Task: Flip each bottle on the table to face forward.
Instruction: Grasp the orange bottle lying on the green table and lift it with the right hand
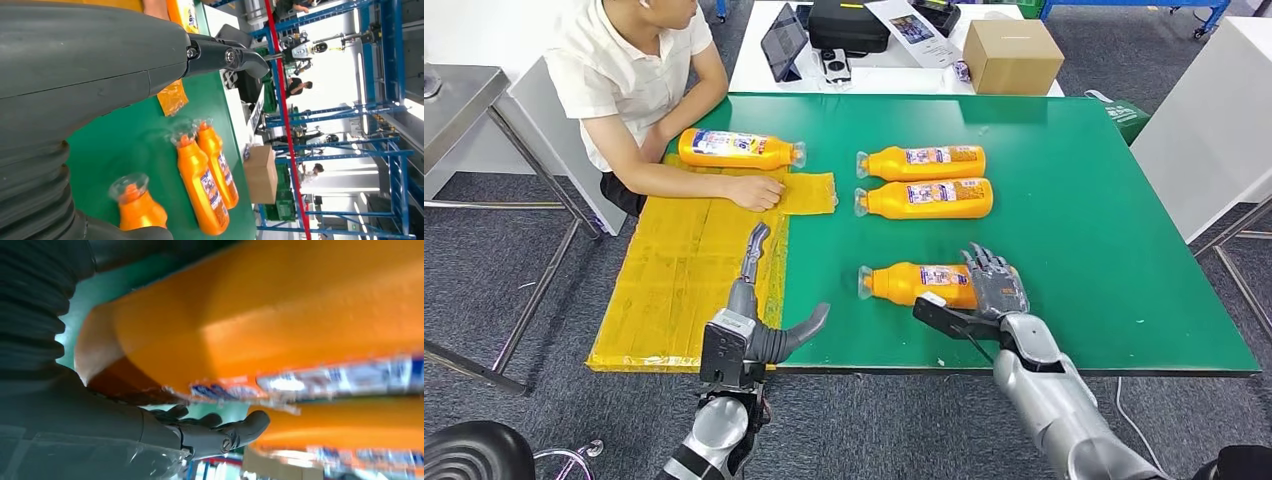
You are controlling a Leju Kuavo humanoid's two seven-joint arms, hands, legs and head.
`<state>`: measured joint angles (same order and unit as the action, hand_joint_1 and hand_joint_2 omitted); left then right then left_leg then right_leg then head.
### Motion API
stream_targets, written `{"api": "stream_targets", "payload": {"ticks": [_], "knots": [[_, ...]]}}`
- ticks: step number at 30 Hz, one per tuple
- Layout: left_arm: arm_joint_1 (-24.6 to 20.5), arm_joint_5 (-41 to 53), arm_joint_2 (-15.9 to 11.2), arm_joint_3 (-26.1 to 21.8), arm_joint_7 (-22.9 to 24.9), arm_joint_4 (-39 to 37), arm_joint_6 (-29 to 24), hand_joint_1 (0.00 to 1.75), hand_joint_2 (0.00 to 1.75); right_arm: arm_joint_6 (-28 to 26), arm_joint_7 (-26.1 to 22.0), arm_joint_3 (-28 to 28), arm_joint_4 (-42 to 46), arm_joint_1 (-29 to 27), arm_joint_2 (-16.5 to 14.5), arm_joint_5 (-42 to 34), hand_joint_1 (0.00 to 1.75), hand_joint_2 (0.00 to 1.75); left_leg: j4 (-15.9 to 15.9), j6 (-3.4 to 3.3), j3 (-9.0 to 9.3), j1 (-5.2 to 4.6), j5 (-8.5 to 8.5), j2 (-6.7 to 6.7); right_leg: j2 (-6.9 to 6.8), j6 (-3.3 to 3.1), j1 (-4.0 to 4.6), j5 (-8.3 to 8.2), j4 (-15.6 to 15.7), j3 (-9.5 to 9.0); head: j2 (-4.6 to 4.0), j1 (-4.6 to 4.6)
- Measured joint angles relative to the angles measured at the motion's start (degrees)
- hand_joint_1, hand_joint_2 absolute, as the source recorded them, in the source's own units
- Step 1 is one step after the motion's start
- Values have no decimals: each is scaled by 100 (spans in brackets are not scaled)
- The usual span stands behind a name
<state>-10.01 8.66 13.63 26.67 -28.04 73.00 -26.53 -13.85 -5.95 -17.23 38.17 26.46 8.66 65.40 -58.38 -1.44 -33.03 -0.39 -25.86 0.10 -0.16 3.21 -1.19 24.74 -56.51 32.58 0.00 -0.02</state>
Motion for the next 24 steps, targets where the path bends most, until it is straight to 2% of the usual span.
{"api": "stream_targets", "payload": {"ticks": [5,11,15,20,24], "knots": [[-9,23,-2,-1,66,0,39,0,175,438,98,-242,-56,102,190,-102,175,175,2,-13,40,0,-7,-27,-13,11,1,14,15,-32,0,1],[-10,-78,-19,-2,18,0,280,0,175,1079,-667,-280,511,-179,564,-1457,175,175,2,-16,68,6,-13,-30,-16,16,5,13,38,-77,0,3],[-16,-111,-30,-3,-3,0,334,0,175,1164,-820,-260,906,-438,735,-1789,175,175,2,-19,71,6,-22,-24,-8,18,6,12,42,-81,0,1],[-14,-460,-26,-14,53,-1,393,0,175,1065,-1253,-117,1422,-849,727,-2534,175,175,2,-20,59,7,-22,-22,-7,21,8,8,40,-116,0,1],[-11,-1793,70,-87,724,-191,649,0,175,1014,-1625,112,1978,-1248,467,-3279,175,175,2,-19,55,11,-21,-15,-5,21,14,6,40,-120,0,0]]}}
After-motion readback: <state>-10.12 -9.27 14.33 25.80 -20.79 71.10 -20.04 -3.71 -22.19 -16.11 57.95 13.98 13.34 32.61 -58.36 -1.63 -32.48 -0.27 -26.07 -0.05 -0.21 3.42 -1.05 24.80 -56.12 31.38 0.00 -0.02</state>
